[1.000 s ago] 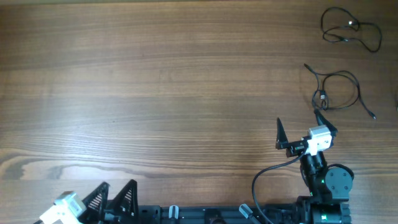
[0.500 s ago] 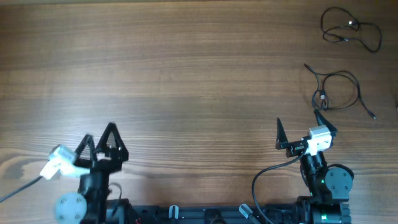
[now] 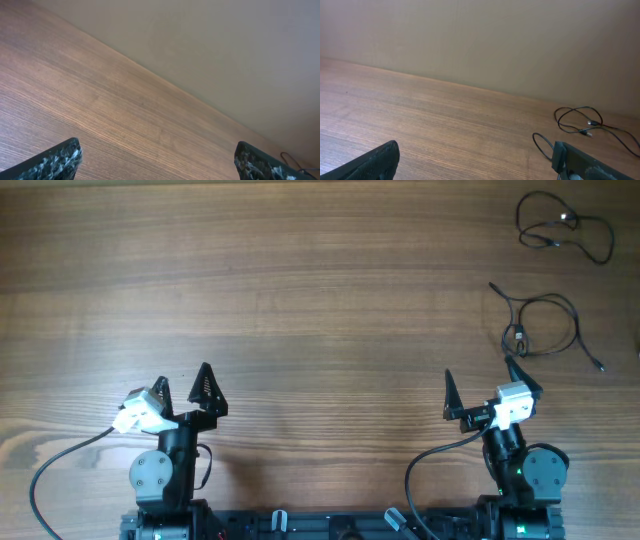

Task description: Untangle cables

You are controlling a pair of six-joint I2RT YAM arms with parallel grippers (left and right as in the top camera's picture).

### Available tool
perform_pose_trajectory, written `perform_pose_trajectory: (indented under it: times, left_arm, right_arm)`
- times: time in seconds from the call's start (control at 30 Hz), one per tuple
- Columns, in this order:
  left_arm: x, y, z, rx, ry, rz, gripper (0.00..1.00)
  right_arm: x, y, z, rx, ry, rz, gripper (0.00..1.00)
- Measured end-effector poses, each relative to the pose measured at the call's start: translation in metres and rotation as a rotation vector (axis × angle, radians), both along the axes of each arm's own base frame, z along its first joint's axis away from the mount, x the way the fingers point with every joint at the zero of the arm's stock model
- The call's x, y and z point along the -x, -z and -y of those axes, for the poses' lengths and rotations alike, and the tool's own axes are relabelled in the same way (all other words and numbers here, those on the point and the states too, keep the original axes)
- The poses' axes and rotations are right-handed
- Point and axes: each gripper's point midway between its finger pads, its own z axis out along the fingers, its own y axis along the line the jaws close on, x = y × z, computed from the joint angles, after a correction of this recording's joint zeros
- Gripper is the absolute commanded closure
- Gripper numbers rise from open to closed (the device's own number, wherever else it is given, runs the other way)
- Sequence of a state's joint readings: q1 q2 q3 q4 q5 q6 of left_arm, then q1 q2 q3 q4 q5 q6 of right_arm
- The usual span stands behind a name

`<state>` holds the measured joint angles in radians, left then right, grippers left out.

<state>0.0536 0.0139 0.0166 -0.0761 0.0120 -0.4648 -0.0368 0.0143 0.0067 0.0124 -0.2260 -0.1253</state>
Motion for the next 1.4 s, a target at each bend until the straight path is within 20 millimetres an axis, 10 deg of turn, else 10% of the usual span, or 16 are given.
perform_pose_trajectory:
  times: [0.9,1.4]
  left_arm:
    - [0.0,-0.0005,0.0,-0.098,0.007,-0.002,0.0]
    - [-0.0002,-0.0005,0.0099,-0.431,0.088,-0.003,0.0]
  right_arm:
    - [0.0,0.0,0.0,0.0,0.0,0.0,0.0]
    - [0.0,0.0,0.0,0.0,0.0,0.0,0.0]
